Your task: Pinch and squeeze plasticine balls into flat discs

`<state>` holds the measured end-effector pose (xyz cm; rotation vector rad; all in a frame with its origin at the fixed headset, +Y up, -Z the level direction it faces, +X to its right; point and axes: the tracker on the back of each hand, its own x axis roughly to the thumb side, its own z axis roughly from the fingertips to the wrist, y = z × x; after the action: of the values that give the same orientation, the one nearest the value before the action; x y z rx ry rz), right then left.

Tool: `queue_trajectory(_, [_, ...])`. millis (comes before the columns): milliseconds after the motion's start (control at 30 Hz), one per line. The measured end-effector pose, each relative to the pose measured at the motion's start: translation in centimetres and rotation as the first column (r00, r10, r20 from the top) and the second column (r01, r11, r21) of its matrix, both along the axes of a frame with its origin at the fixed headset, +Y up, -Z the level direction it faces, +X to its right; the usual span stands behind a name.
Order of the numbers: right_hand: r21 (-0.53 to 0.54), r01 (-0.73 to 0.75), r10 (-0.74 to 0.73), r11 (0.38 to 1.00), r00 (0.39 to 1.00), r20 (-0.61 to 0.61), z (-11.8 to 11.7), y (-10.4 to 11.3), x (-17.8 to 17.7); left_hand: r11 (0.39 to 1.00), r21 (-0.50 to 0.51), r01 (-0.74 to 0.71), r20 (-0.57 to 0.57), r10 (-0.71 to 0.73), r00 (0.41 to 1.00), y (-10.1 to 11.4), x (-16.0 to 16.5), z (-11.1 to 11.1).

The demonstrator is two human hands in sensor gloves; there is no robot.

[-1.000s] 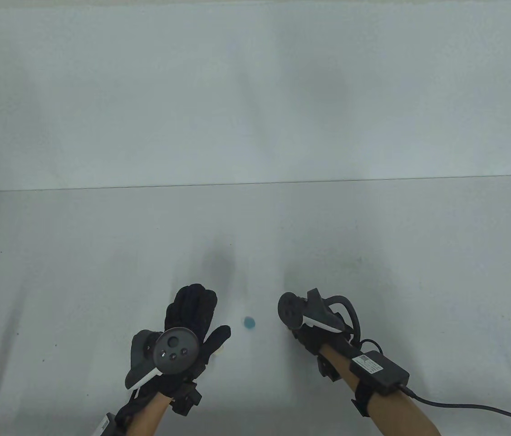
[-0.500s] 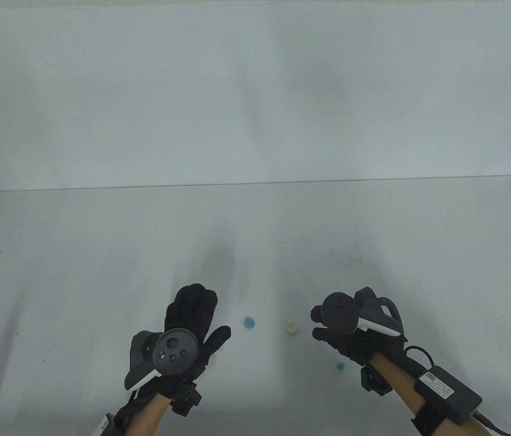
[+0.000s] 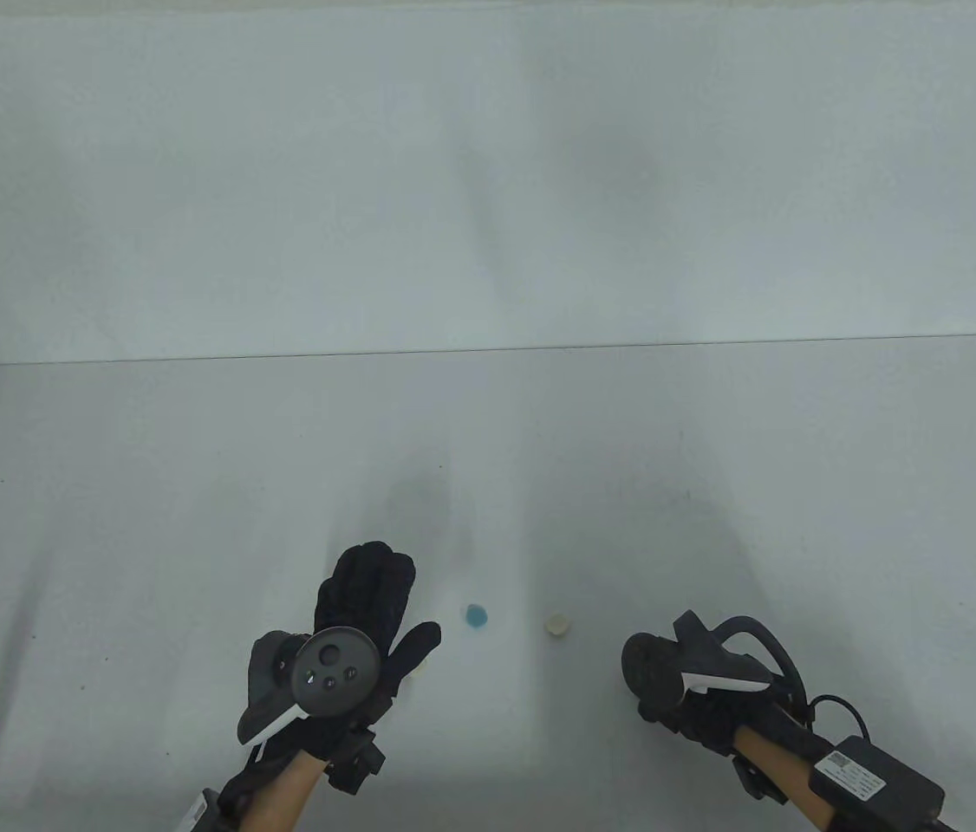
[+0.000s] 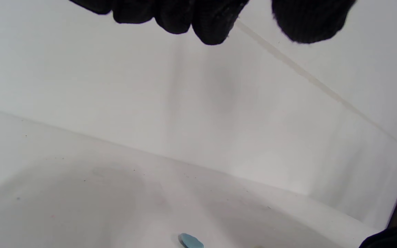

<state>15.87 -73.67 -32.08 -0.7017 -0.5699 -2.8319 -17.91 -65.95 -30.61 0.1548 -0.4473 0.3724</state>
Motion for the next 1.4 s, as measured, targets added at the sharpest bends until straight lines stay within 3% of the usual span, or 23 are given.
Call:
queue_trajectory(367, [0.140,-0.027,0.038,0.990,0.996,-0.081,0.7,-1.2,-0.3,1.000,0.002,0.001,0.003,-0.001,1.000,0.0,0.0,0.0])
queue_trajectory(667, [0.127,-0.026,0.037,0.992,0.995,-0.089,0.3,-1.2,-0.5,1.000,0.000,0.004,-0.007,-0.004,1.000,0.1,-0.1,0.0])
queue_trajectory(733, [0.112,-0.014,0.023,0.994,0.997,-0.073,0.1,-0.6,-0.2,1.000,-0.001,0.004,-0.004,-0.004,1.000,0.1,0.0,0.0])
queue_trajectory(900, [0.141,0.167,-0.170,0.976,0.985,0.009,-0.2,2.9,0.8,1.000,0.001,0.005,-0.002,-0.005,1.000,0.1,0.0,0.0])
queue_trajectory(1000, [0.121,0.380,-0.393,0.917,0.914,0.104,-0.5,5.2,1.8,1.000,-0.002,0.005,-0.002,-0.005,1.000,0.1,0.0,0.0])
queue_trajectory(1100, [0.084,0.650,-0.651,0.756,0.732,0.201,-0.9,6.8,3.1,1.000,0.002,0.001,-0.007,-0.001,1.000,0.1,0.0,0.0])
queue_trajectory(1200, [0.077,0.754,-0.746,0.653,0.622,0.238,-1.1,7.4,3.8,1.000,0.000,0.004,-0.010,-0.004,1.000,0.1,0.0,0.0])
queue_trajectory(1400, [0.036,0.944,-0.889,0.328,0.295,0.350,-1.3,7.3,4.8,1.000,-0.003,0.005,-0.012,-0.005,1.000,0.1,0.0,0.0])
